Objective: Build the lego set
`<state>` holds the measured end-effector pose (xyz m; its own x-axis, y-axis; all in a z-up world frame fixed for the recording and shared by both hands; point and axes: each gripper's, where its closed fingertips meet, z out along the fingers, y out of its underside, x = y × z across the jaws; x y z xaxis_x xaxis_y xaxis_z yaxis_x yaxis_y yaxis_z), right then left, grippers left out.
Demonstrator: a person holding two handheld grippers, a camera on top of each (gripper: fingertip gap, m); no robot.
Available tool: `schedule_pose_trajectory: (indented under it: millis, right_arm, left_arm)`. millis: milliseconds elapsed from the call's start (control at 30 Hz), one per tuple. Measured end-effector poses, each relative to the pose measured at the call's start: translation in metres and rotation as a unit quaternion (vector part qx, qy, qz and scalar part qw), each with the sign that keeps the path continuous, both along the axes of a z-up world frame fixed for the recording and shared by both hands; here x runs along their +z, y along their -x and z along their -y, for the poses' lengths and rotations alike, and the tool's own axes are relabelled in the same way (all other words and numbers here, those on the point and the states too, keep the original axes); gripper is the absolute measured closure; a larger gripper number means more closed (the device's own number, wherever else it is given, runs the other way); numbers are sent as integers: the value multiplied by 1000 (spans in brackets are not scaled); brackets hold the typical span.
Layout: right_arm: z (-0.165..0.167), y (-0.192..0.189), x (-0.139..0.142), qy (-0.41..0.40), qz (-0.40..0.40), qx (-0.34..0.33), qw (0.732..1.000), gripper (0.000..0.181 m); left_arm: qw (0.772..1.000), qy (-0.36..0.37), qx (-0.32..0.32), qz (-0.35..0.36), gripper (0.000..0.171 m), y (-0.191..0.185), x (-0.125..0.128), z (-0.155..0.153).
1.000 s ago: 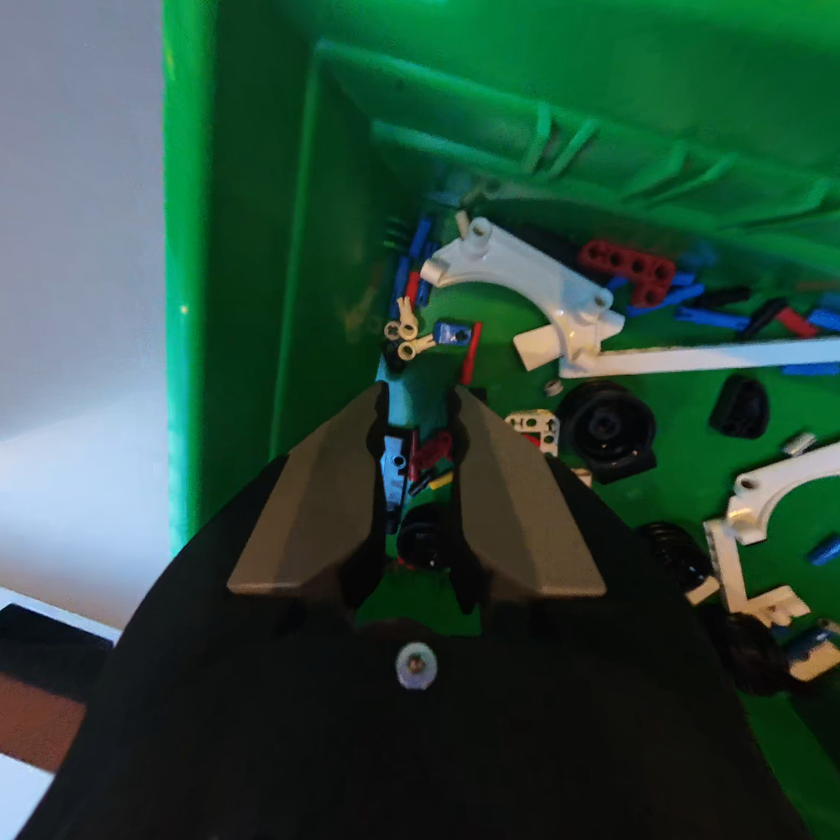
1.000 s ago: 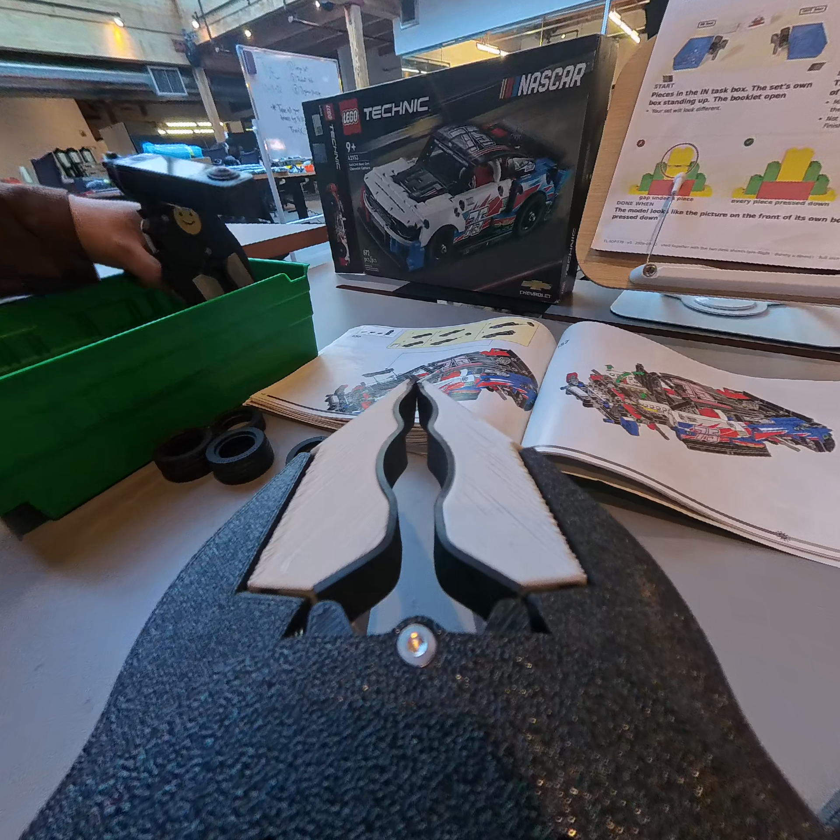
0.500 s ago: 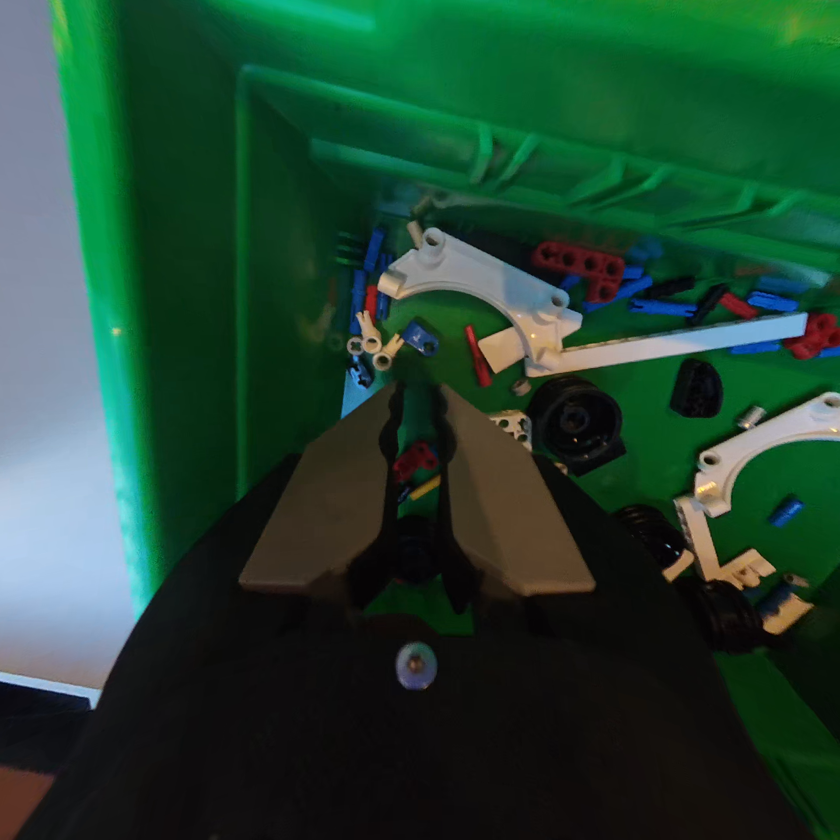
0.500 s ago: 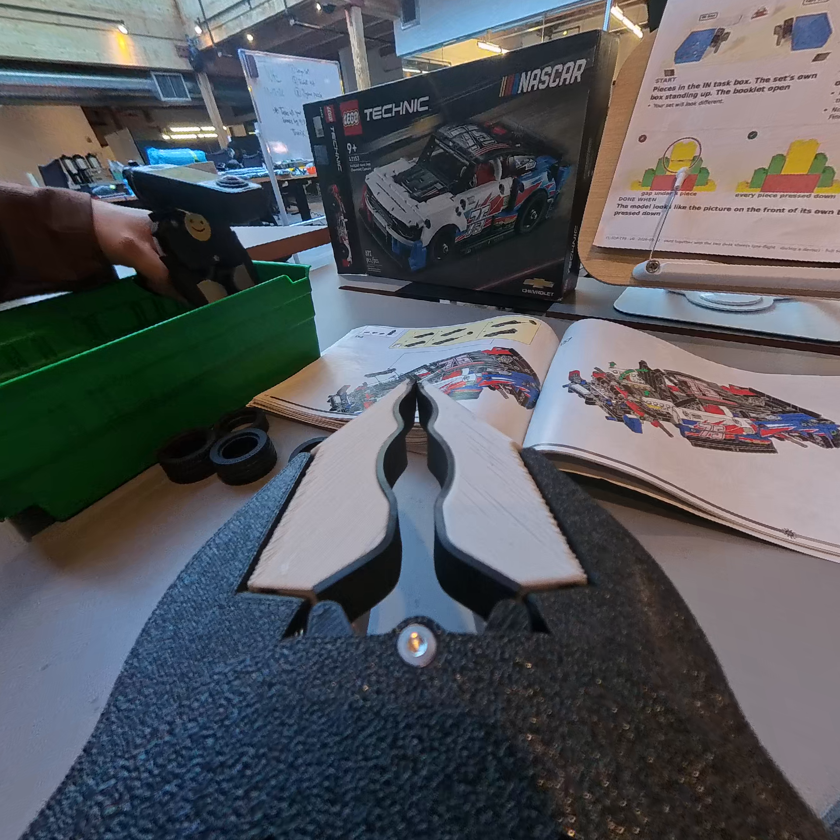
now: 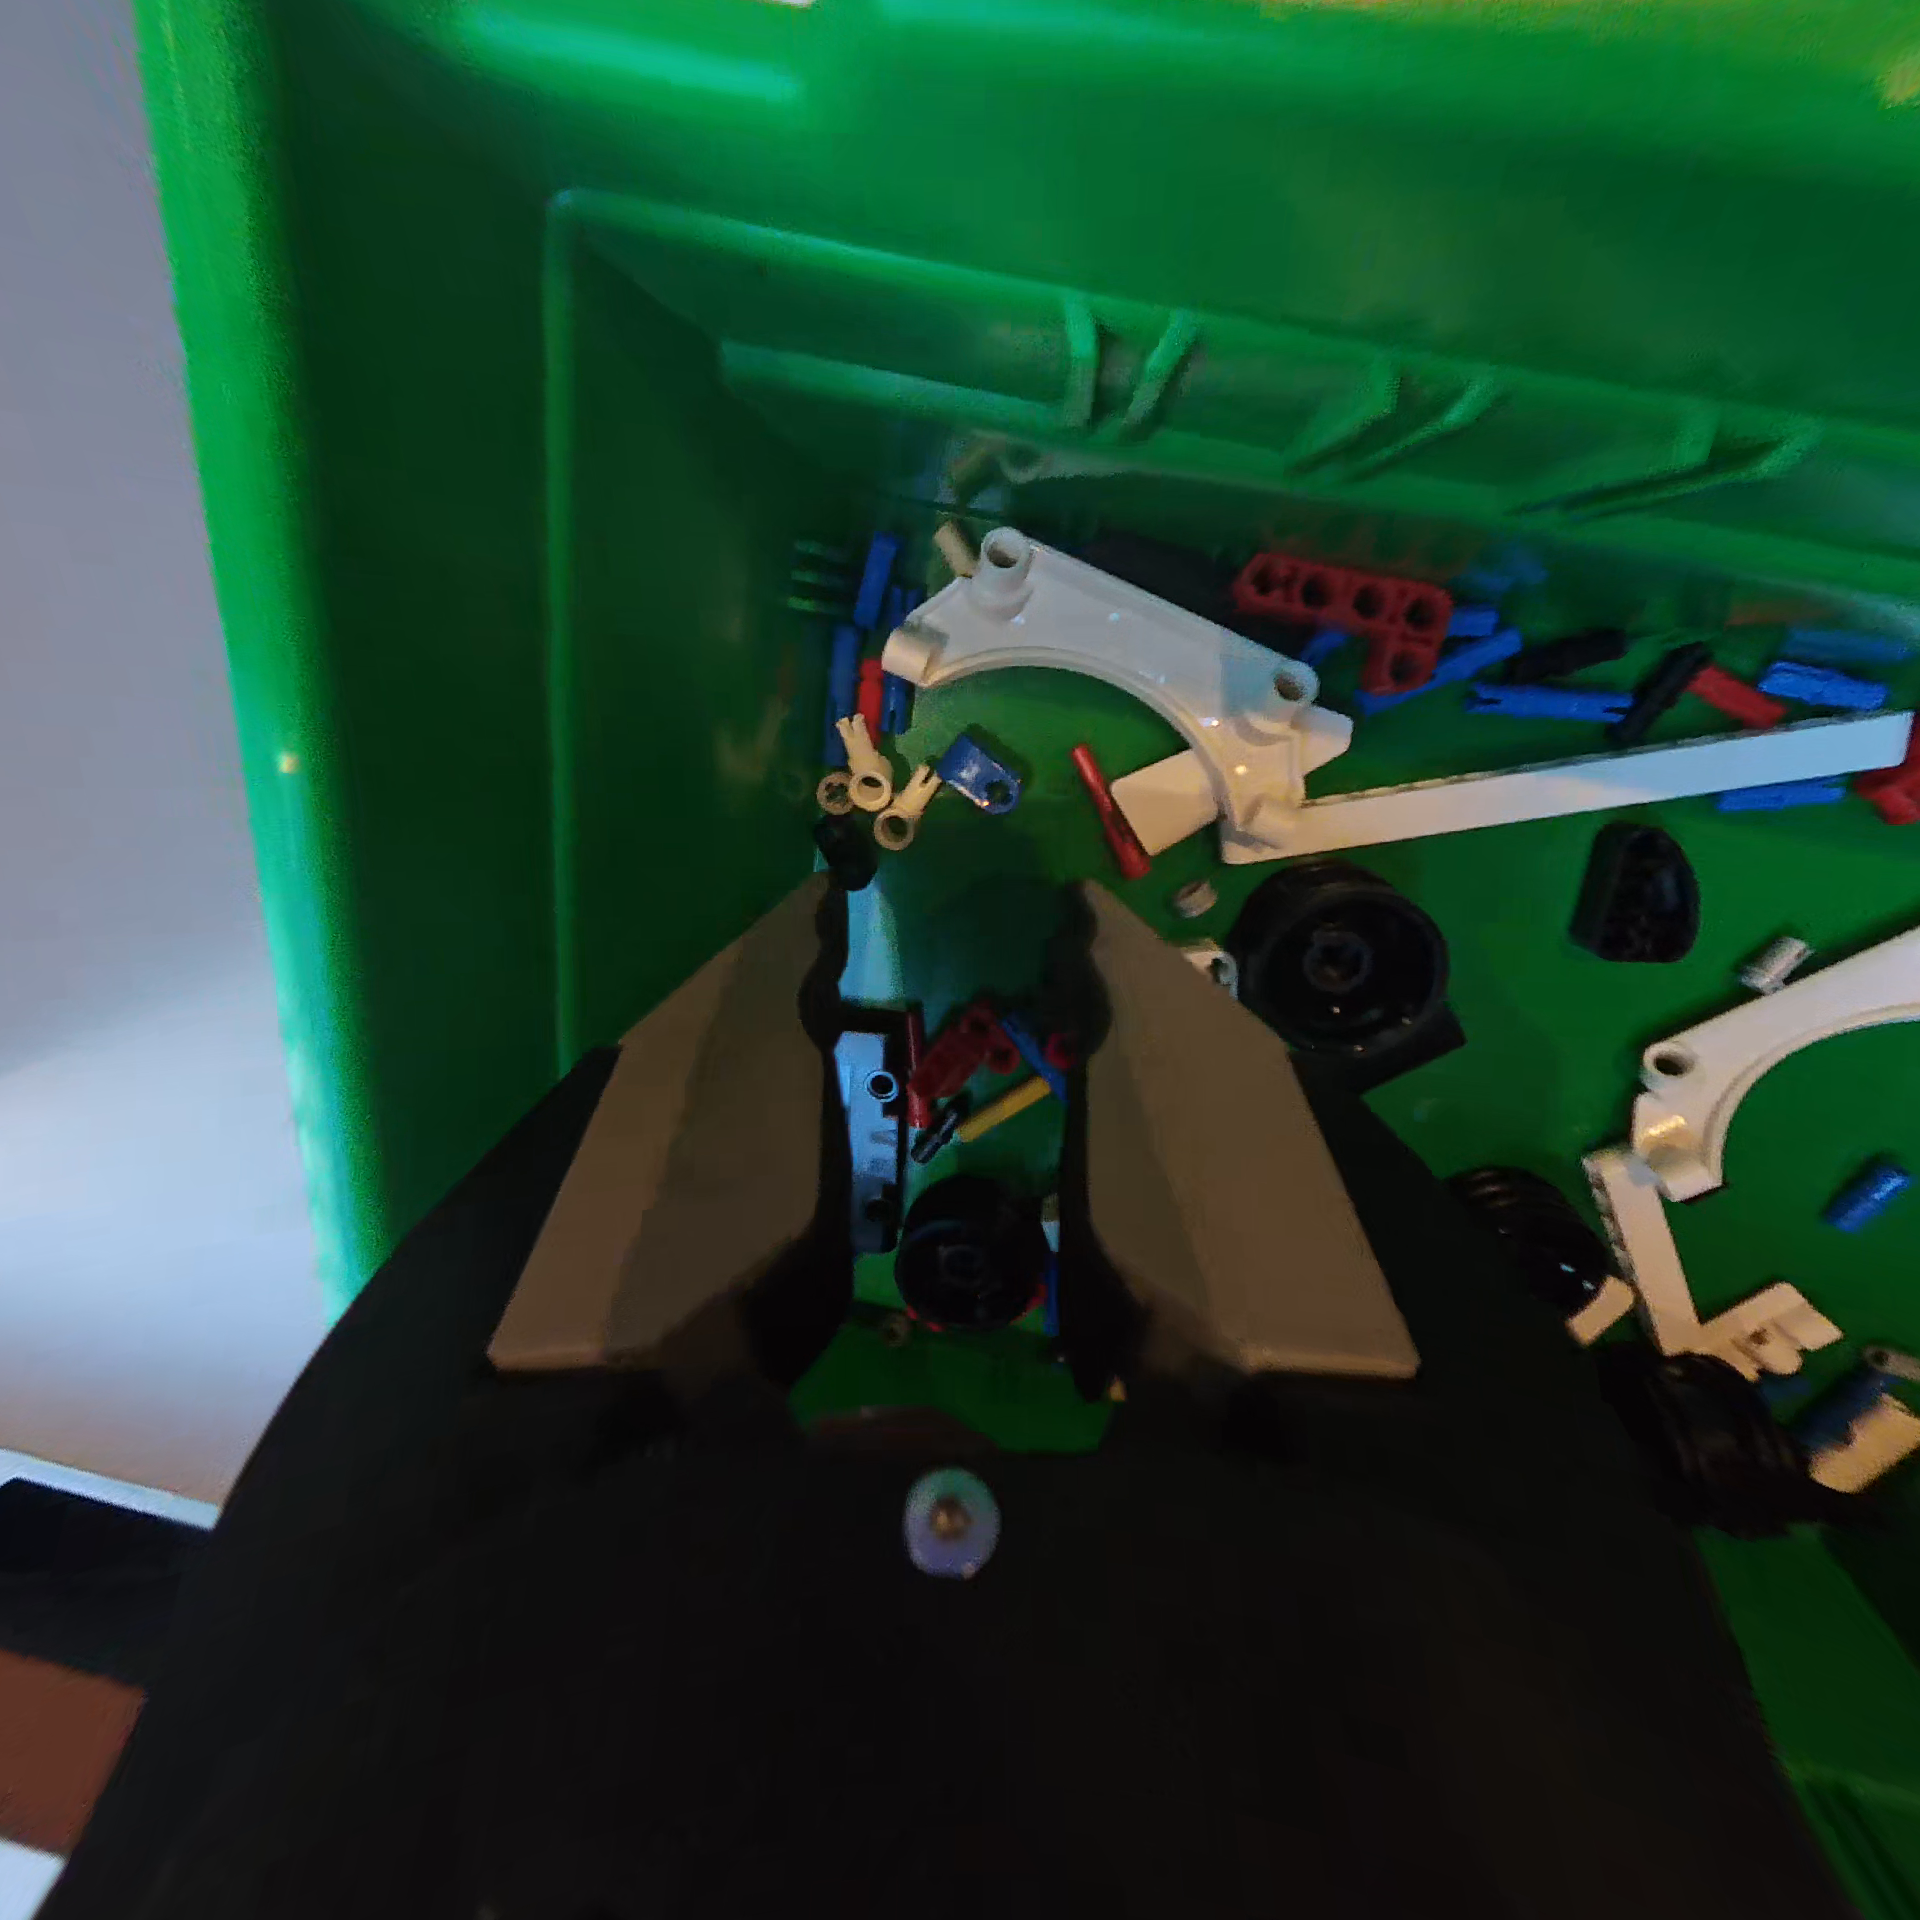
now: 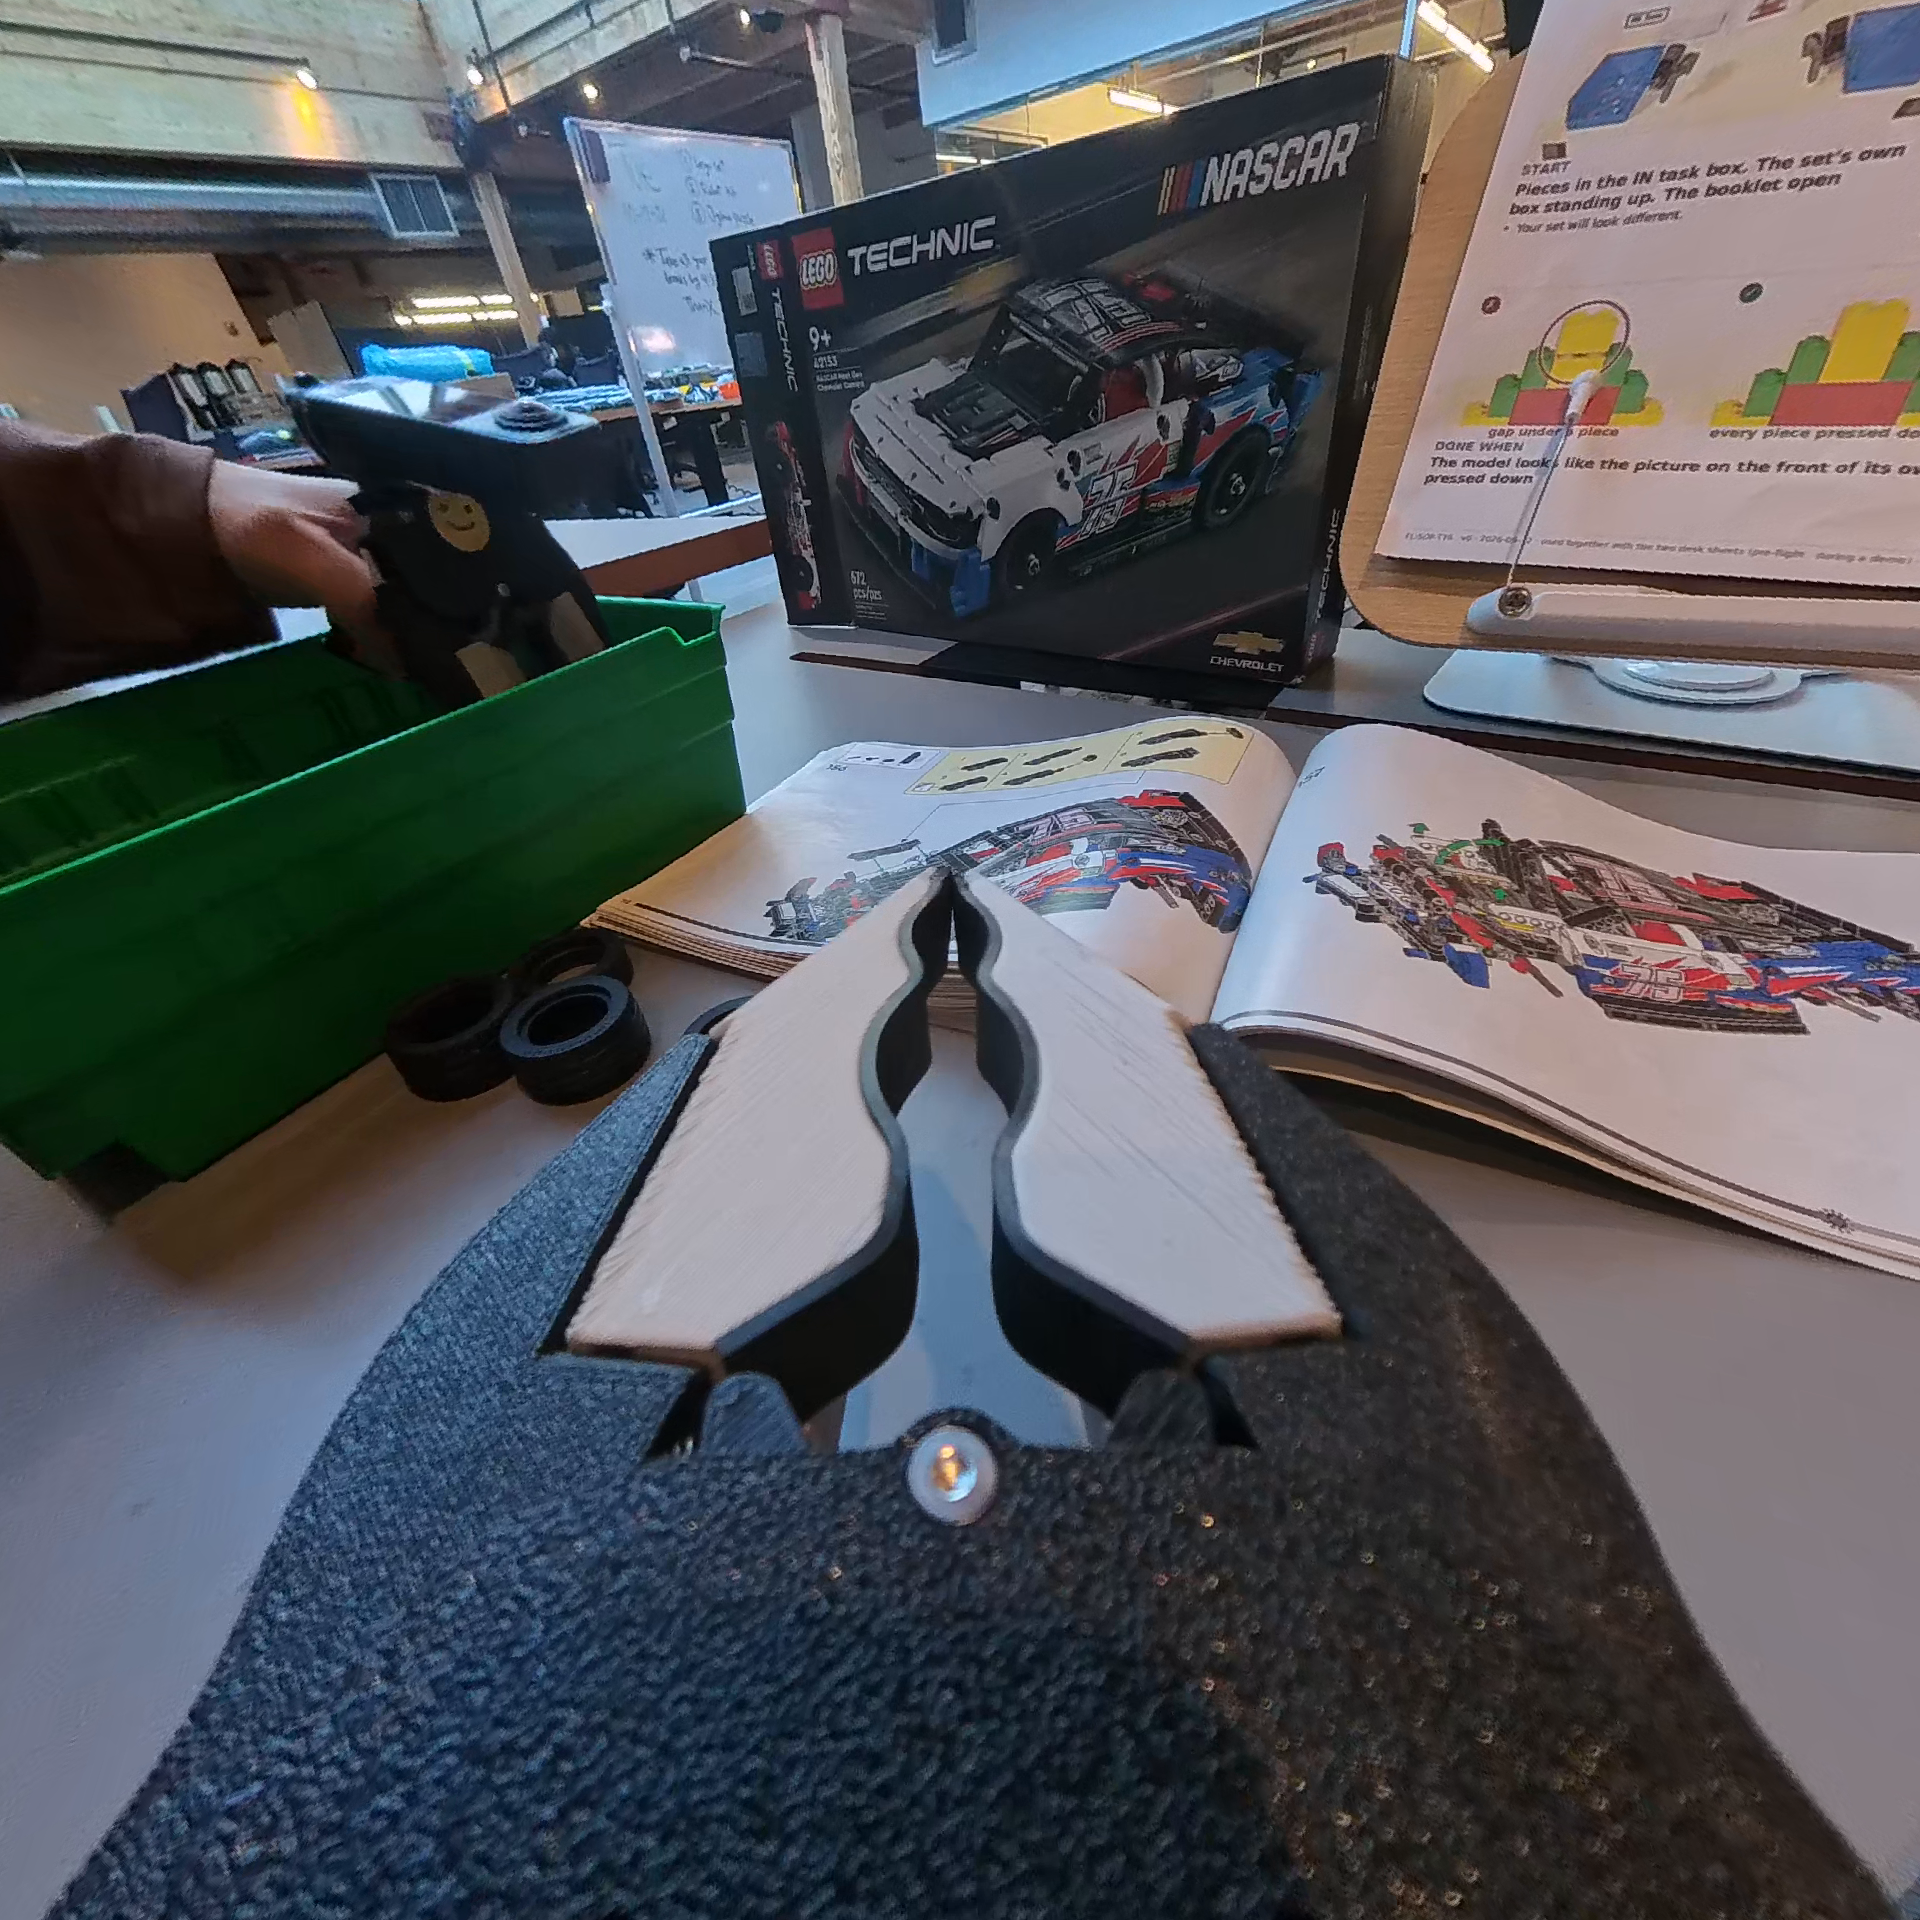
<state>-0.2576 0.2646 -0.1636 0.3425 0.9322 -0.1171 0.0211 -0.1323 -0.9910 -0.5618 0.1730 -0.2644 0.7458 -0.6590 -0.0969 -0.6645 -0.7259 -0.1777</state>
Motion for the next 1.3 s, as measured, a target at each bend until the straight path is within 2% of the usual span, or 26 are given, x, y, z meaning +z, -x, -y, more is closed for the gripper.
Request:
schedule_pose_trajectory:
  millis: [433, 700, 800, 867, 933, 967, 1000, 1100, 1133, 1200, 1300]
  right_arm:
    - [1, 1, 0, 3, 1, 3, 1000, 181]
    - [2, 1, 0, 4, 0, 6, 1000, 181]
    - [3, 1, -1, 4, 0, 7, 1000, 181]
    - [3, 1, -1, 5, 0, 8, 1000, 181]
    - [3, 1, -1, 5, 0, 8, 1000, 181]
    - [3, 1, -1, 5, 0, 9, 1000, 181]
    - [3, 1, -1, 6, 1, 9, 1000, 181]
    - [4, 1, -1, 6, 0, 10, 1000, 181]
    - [4, 1, -1, 7, 0, 10, 1000, 181]
    - [4, 2, -1, 7, 0, 10, 1000, 181]
    - [4, 2, -1, 8, 1, 12, 1000, 181]
  left_arm:
    - [1000, 7, -18, -1, 133, -1, 0, 0]
    - [999, 40, -27, -21, 135, 2, -1, 19]
    - [999, 46, -16, -16, 128, 4, 1, 24]
    - [1000, 23, -5, -1, 125, 1, 7, 18]
    - [1000, -8, 24, 3, 118, 4, 15, 7]
    - [999, -20, 50, 4, 126, 6, 18, 2]
    - [997, -24, 78, 16, 128, 5, 18, 0]
    - [987, -33, 155, 40, 118, 1, 15, 0]
    - [981, -46, 185, 38, 120, 4, 14, -1]
    - [964, -63, 259, 21, 139, 15, 12, -1]
    - [946, -78, 314, 22, 148, 18, 7, -2]
